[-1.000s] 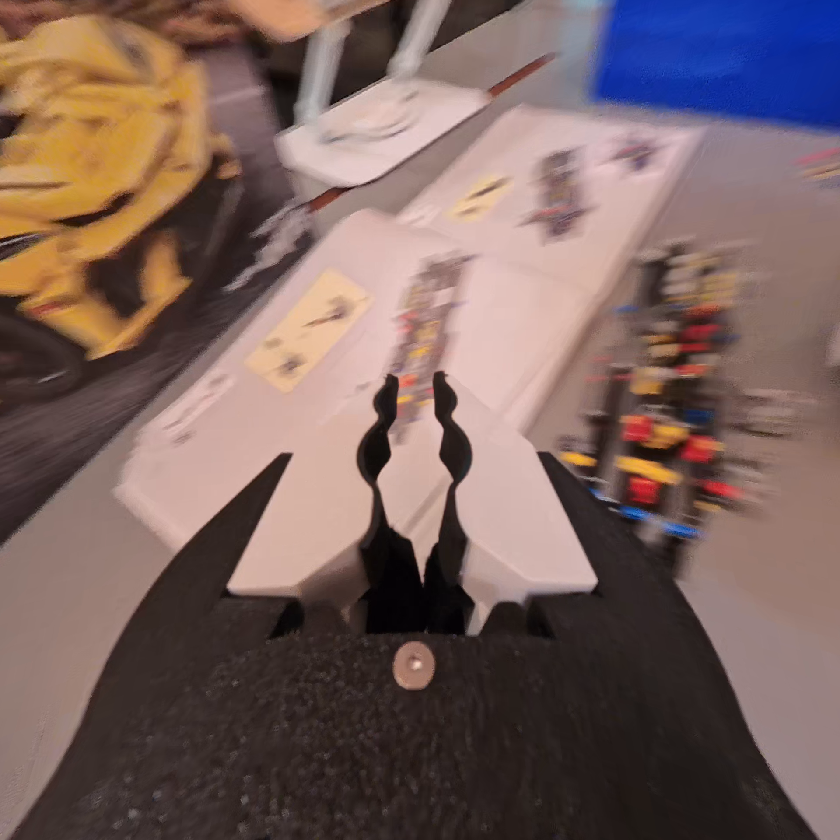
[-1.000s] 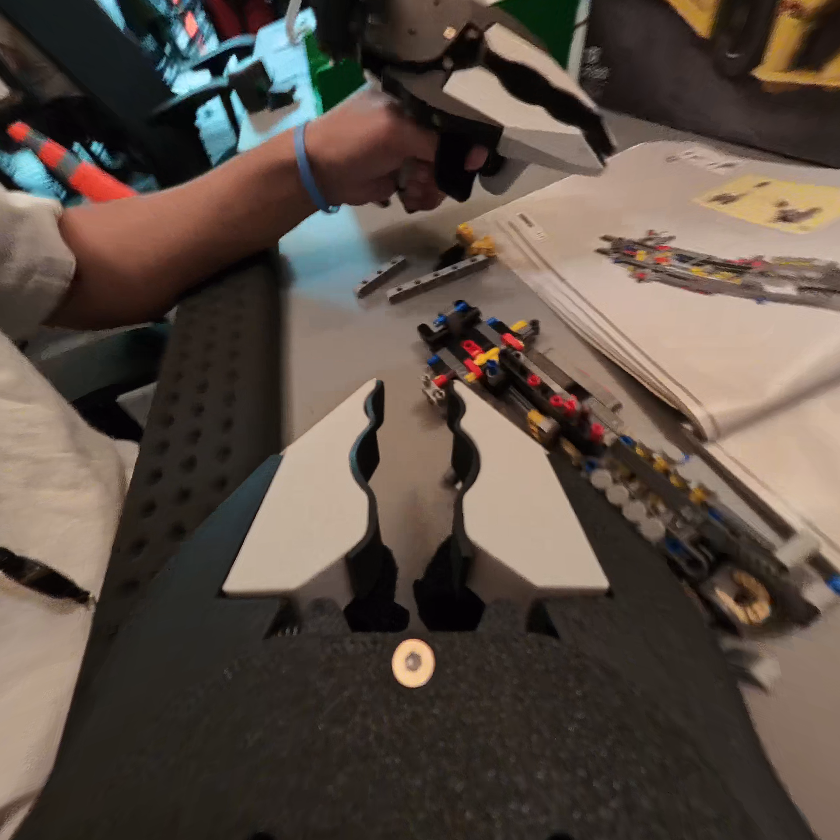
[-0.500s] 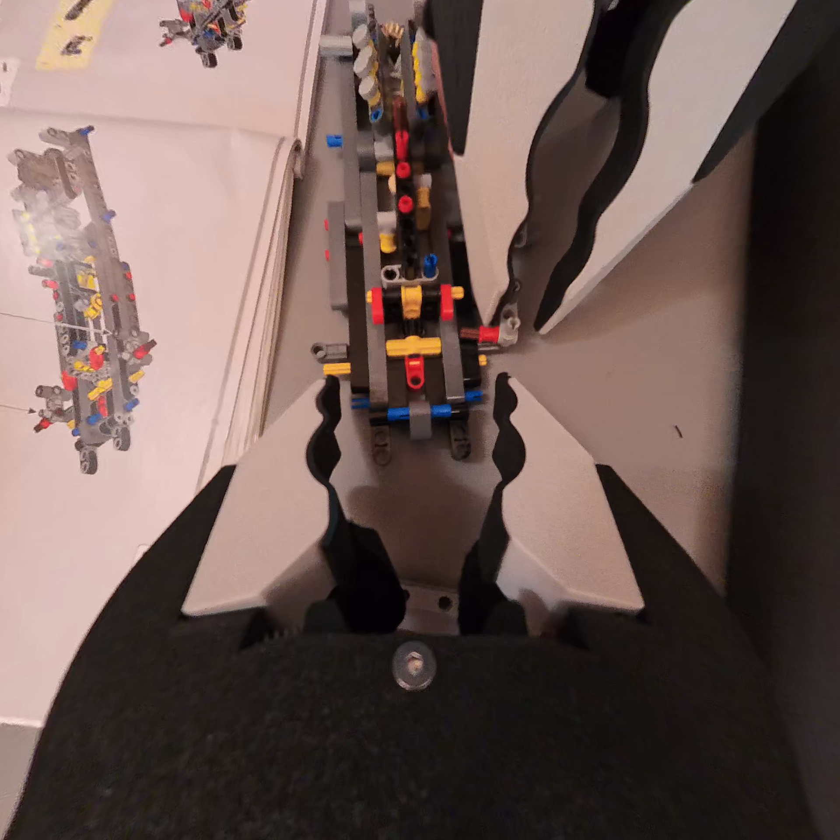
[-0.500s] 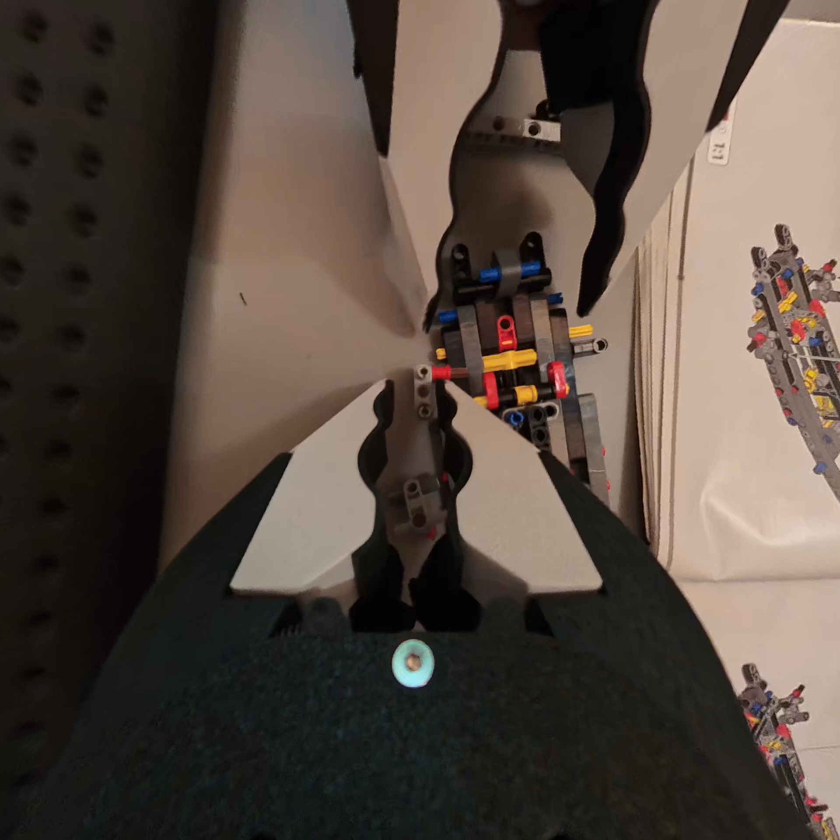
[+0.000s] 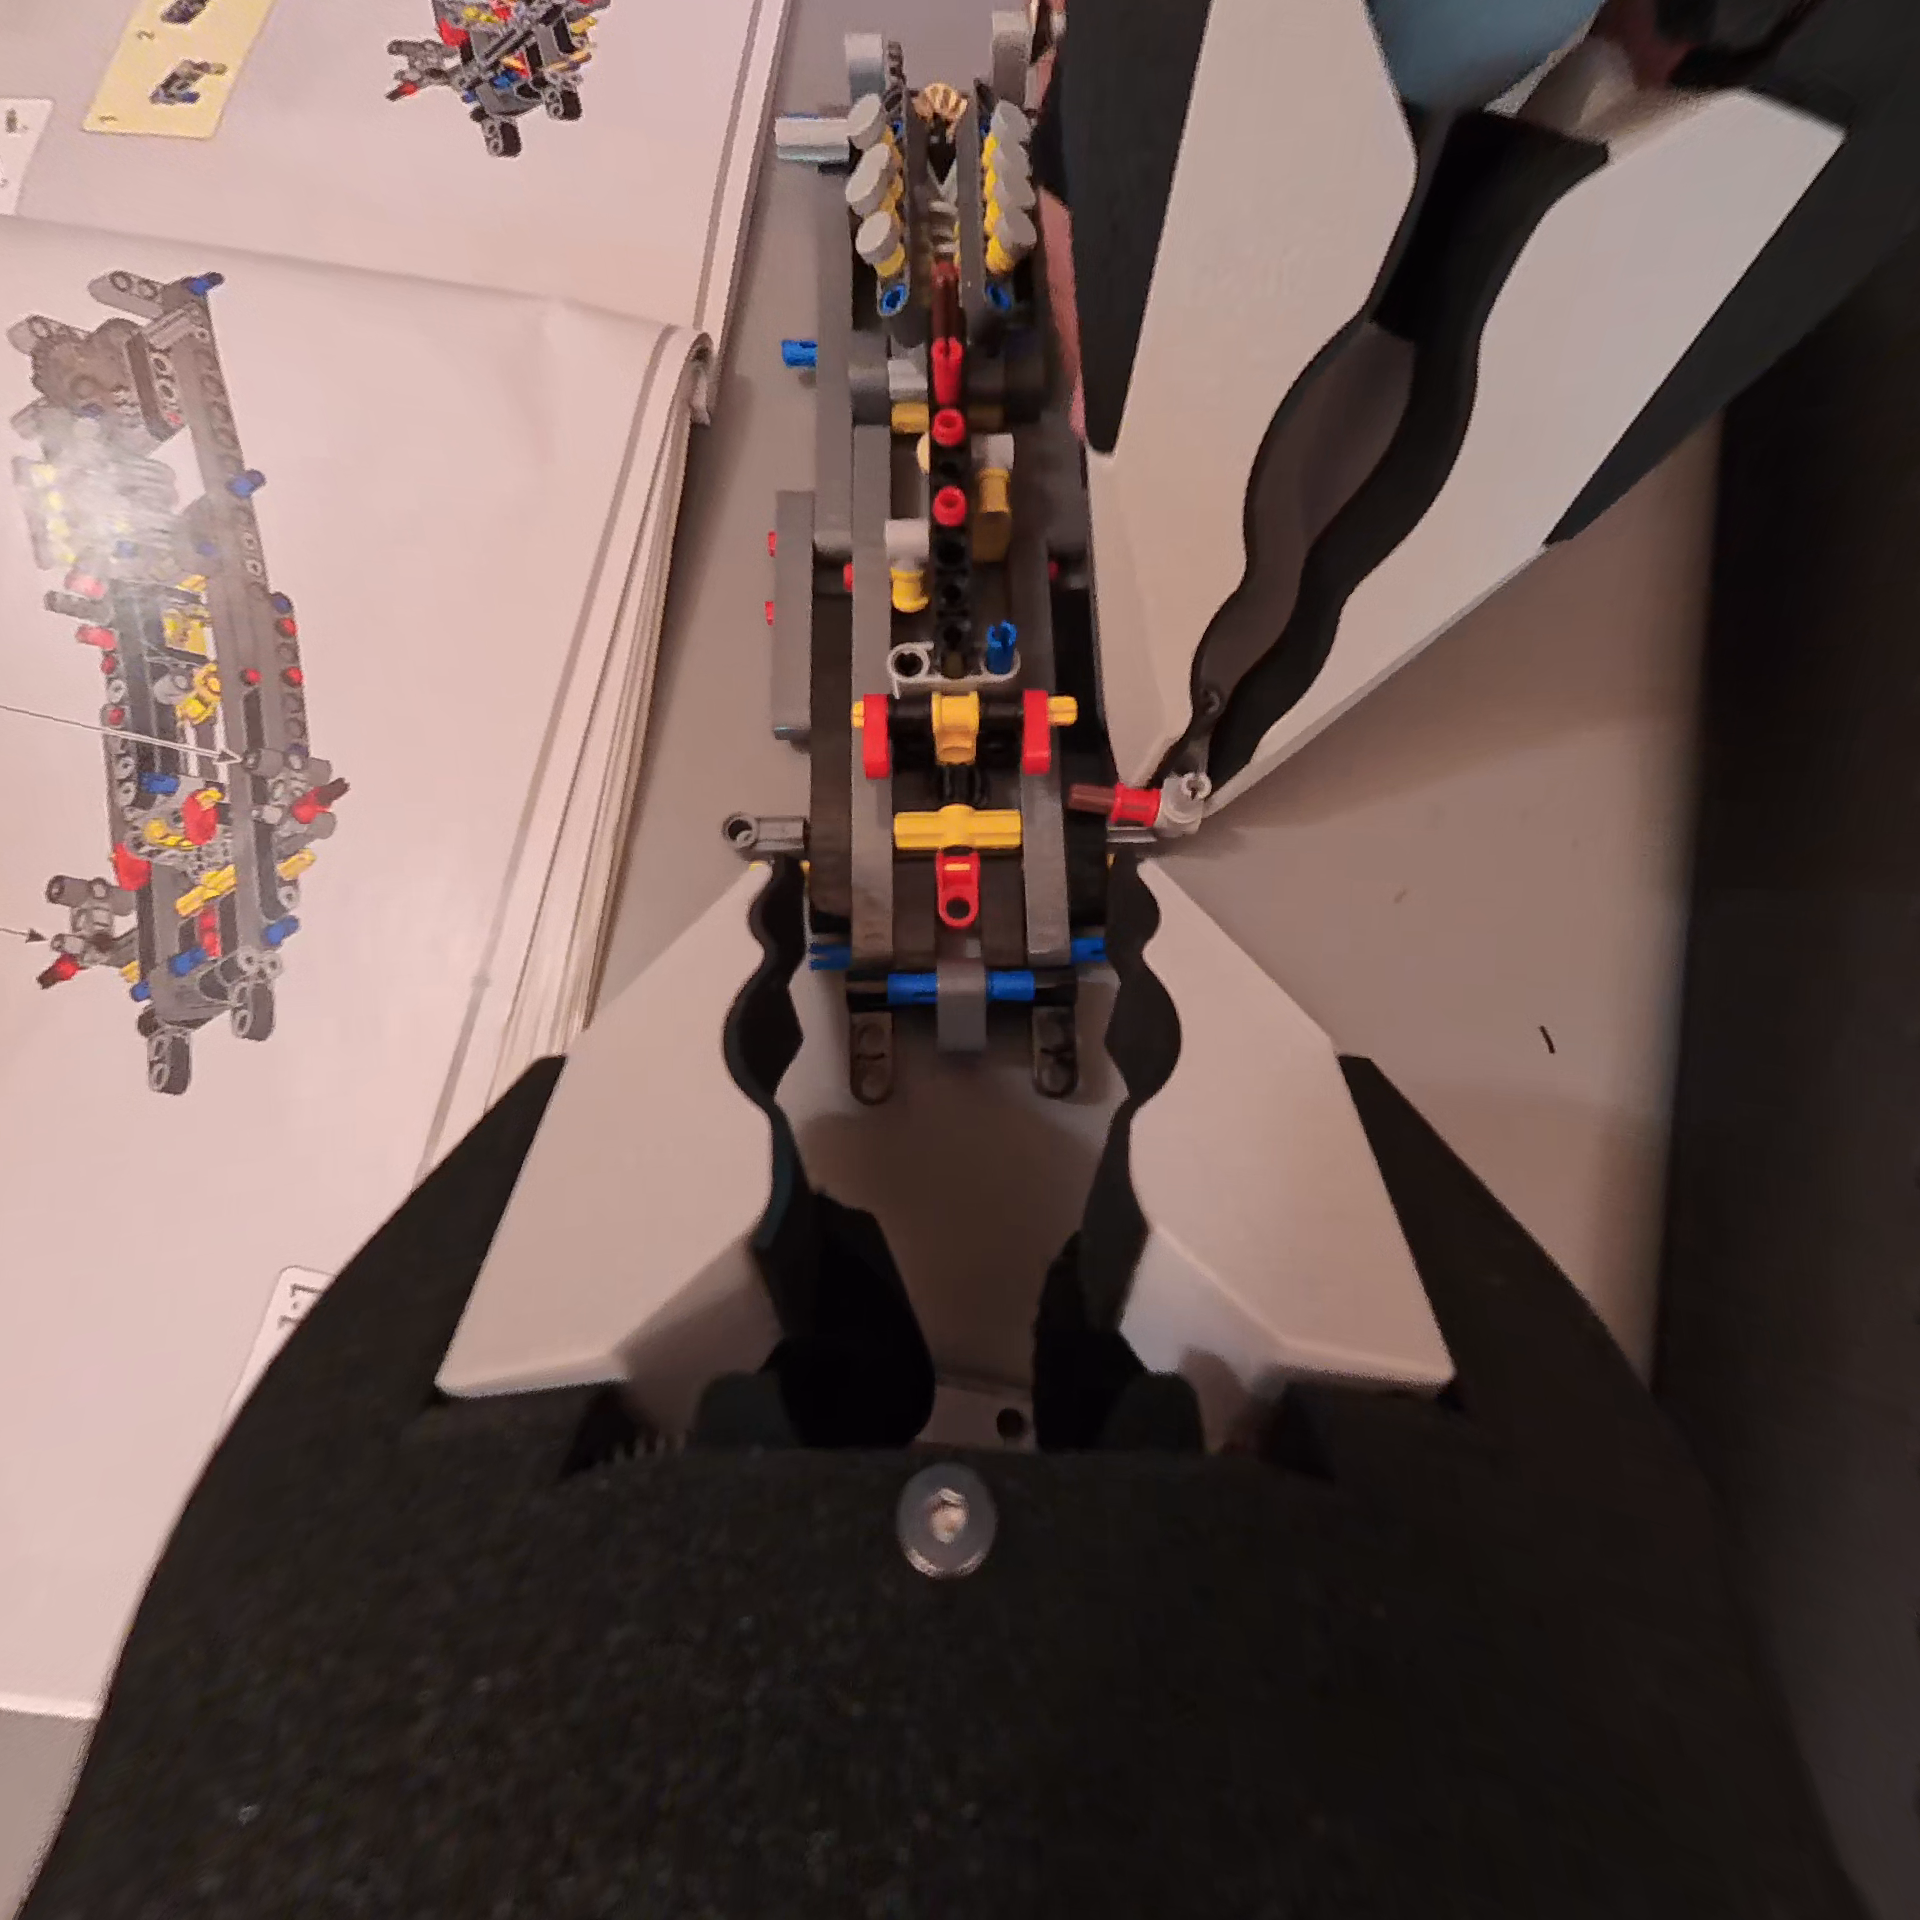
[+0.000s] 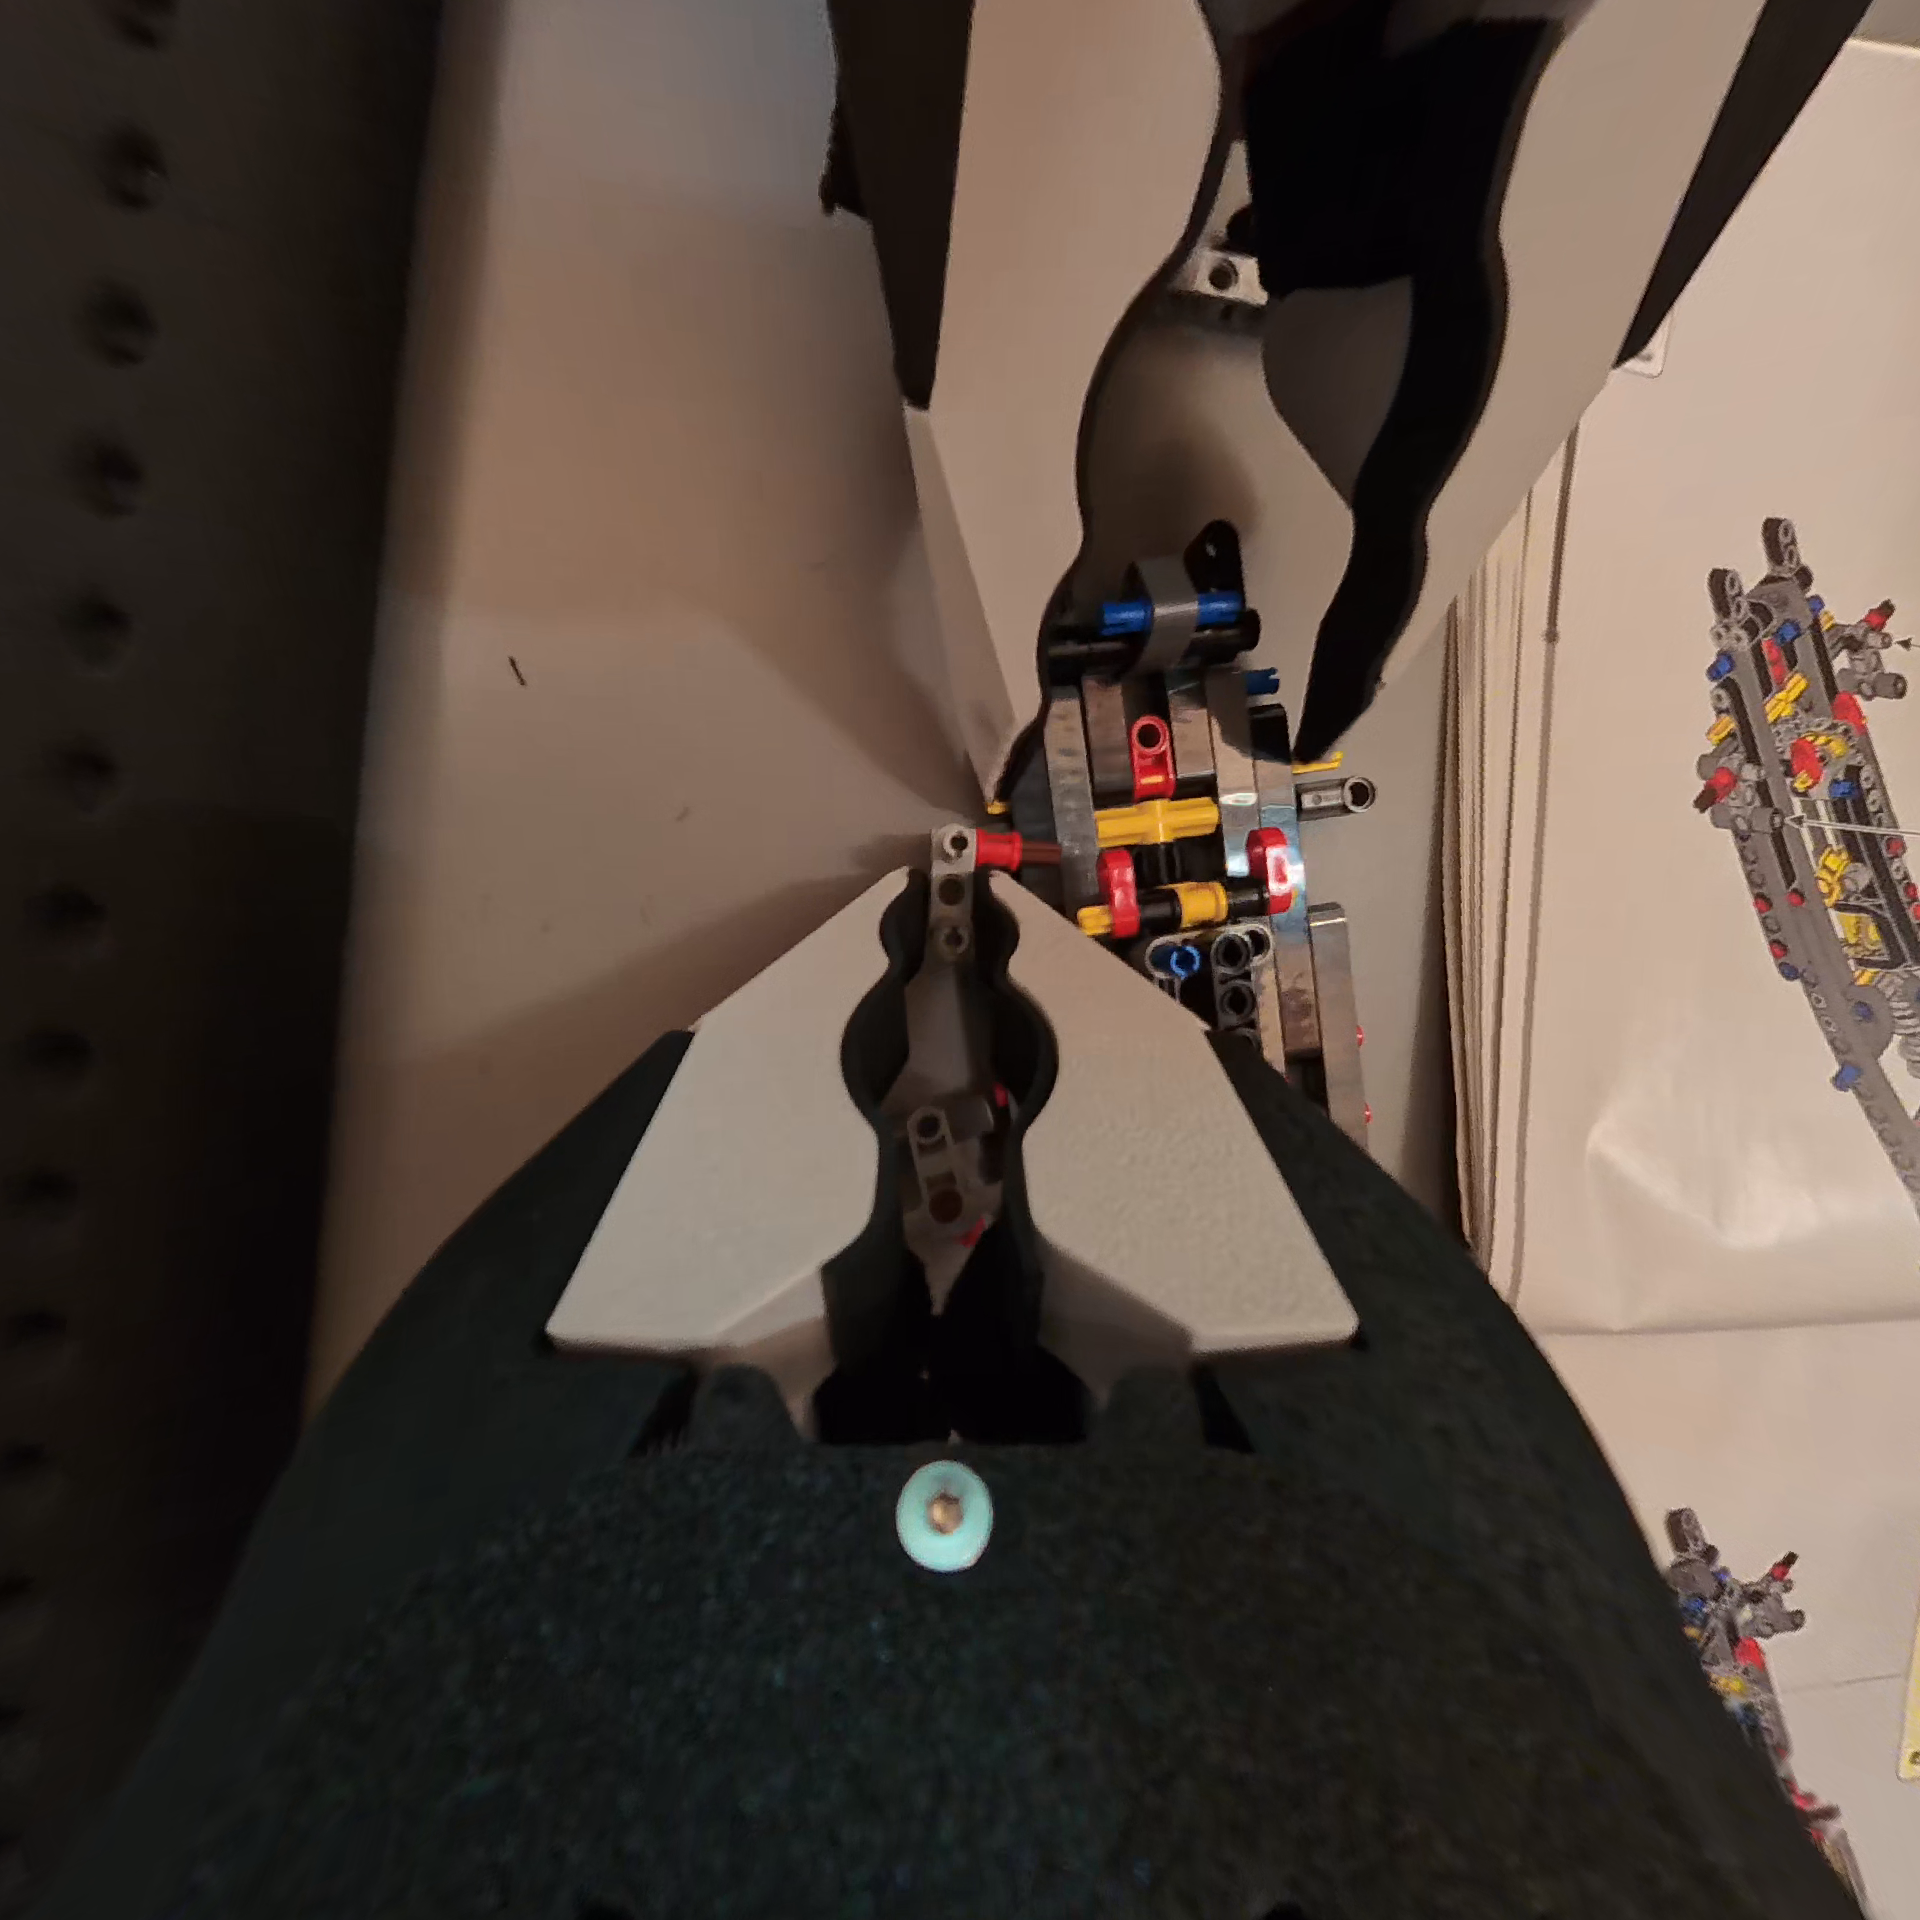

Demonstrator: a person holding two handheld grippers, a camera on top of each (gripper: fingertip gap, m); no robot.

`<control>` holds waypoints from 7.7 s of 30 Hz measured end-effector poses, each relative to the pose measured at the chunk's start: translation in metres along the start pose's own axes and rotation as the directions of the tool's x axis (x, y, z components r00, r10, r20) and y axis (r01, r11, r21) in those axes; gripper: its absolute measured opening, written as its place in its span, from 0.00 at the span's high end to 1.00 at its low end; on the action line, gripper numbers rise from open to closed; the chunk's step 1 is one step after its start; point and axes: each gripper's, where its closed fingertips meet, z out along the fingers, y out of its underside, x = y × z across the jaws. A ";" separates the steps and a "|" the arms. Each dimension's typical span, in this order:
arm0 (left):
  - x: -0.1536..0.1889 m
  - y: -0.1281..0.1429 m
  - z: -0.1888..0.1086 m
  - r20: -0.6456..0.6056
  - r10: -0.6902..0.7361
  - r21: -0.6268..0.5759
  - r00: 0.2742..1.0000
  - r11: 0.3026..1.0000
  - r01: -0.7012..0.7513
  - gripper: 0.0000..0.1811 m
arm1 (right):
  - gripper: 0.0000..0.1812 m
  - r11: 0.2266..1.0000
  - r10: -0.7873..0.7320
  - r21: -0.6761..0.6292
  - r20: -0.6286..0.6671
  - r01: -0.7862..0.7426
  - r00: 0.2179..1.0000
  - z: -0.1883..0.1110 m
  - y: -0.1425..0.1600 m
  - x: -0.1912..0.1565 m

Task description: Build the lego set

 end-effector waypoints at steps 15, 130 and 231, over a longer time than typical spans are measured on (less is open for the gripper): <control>0.003 0.001 0.001 -0.025 -0.004 0.006 1.000 1.000 0.004 0.69 | 0.93 0.991 0.092 0.087 0.088 -0.100 0.992 -0.011 0.002 -0.008; -0.001 -0.096 -0.037 -0.275 -0.298 0.466 0.914 0.791 0.397 0.92 | 0.98 0.766 0.441 0.635 -0.403 -0.102 0.802 -0.103 -0.026 0.062; -0.002 -0.098 -0.025 -0.056 -0.189 0.490 0.980 0.851 0.192 0.98 | 0.97 0.661 0.520 0.718 -0.231 -0.216 0.822 -0.100 -0.032 0.056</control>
